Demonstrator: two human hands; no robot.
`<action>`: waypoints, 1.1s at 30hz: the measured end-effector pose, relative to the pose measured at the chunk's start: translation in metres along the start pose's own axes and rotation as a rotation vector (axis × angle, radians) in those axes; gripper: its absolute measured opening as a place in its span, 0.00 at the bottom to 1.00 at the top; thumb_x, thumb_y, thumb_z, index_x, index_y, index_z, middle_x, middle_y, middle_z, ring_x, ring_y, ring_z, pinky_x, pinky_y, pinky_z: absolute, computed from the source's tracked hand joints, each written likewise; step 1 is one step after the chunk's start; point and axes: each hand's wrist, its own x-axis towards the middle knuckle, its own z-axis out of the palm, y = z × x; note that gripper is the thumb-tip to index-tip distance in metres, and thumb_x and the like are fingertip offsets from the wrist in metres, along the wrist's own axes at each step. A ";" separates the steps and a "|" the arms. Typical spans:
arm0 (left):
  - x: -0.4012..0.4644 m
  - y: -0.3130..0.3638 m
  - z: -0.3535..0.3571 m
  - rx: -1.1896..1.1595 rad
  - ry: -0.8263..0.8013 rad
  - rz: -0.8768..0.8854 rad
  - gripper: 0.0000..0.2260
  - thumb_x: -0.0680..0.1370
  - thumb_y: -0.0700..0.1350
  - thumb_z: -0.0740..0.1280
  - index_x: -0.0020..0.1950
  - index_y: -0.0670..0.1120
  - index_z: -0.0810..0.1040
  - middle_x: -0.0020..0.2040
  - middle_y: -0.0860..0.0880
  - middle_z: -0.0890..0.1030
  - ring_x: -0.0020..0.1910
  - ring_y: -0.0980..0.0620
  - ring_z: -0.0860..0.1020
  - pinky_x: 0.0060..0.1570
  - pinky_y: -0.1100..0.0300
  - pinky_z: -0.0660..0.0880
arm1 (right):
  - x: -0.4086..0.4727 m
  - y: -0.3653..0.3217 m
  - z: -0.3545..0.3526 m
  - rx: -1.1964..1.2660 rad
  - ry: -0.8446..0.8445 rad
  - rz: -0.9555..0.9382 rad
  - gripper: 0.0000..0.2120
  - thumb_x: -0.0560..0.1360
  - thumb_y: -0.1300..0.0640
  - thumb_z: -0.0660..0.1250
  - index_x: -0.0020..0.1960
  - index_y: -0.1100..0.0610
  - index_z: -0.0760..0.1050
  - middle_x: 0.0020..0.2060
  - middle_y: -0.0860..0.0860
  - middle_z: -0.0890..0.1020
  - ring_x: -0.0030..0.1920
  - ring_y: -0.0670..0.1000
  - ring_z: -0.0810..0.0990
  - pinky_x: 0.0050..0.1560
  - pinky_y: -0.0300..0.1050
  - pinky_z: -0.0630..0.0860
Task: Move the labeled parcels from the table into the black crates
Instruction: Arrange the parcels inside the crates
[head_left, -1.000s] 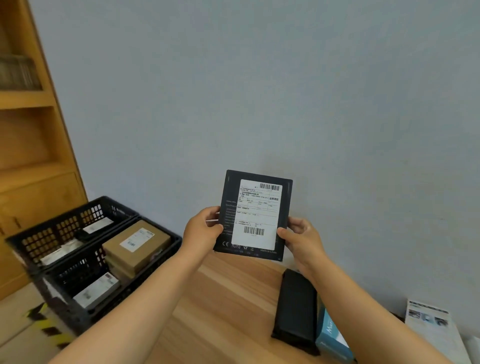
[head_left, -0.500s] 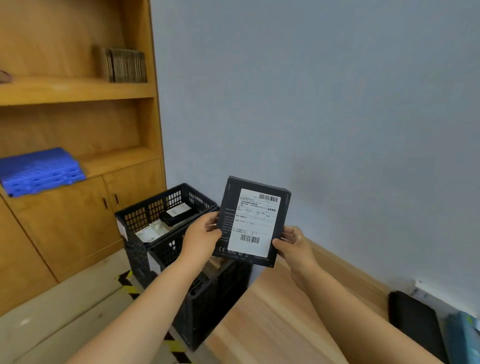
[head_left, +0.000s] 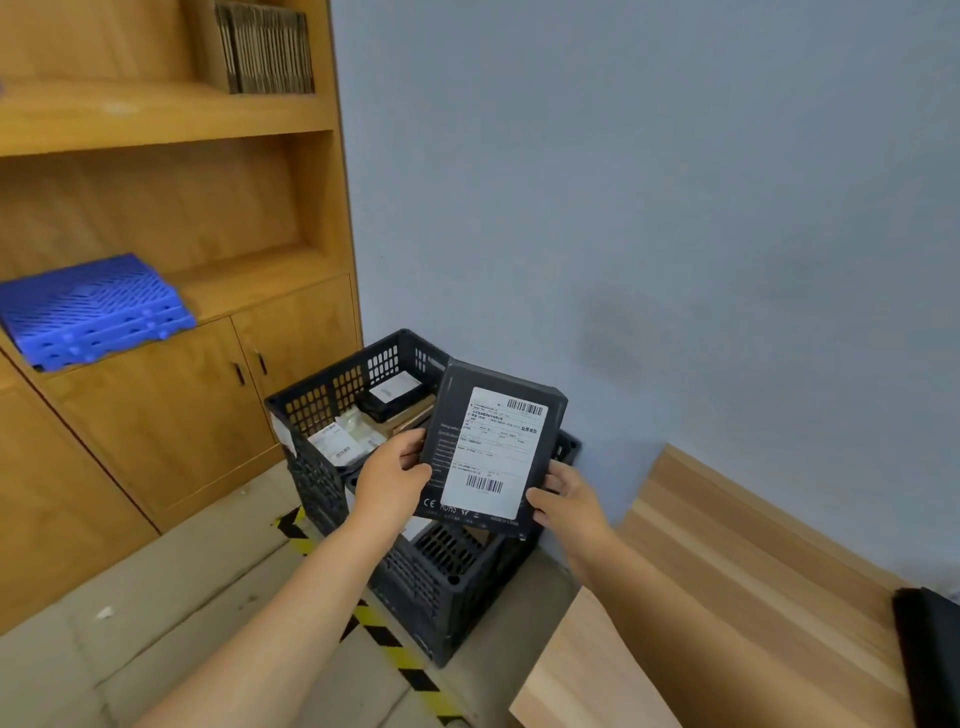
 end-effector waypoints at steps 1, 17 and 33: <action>0.009 -0.004 -0.001 0.012 -0.003 -0.016 0.20 0.77 0.30 0.61 0.64 0.49 0.75 0.52 0.55 0.78 0.54 0.56 0.76 0.55 0.59 0.73 | 0.009 0.001 0.003 0.002 -0.002 0.011 0.22 0.77 0.67 0.62 0.68 0.53 0.67 0.61 0.51 0.75 0.55 0.50 0.77 0.48 0.39 0.74; 0.202 -0.039 0.011 0.320 -0.091 -0.158 0.19 0.75 0.31 0.62 0.61 0.49 0.77 0.47 0.56 0.80 0.51 0.54 0.79 0.54 0.54 0.76 | 0.173 0.016 0.046 -0.022 -0.044 0.224 0.22 0.78 0.68 0.60 0.69 0.54 0.66 0.56 0.48 0.77 0.53 0.46 0.75 0.42 0.31 0.71; 0.308 -0.165 0.020 0.722 -0.431 -0.233 0.15 0.79 0.42 0.63 0.66 0.47 0.73 0.61 0.49 0.79 0.55 0.48 0.78 0.49 0.54 0.76 | 0.226 0.110 0.107 -0.047 0.165 0.602 0.30 0.78 0.65 0.63 0.76 0.57 0.55 0.70 0.52 0.70 0.67 0.54 0.71 0.68 0.53 0.70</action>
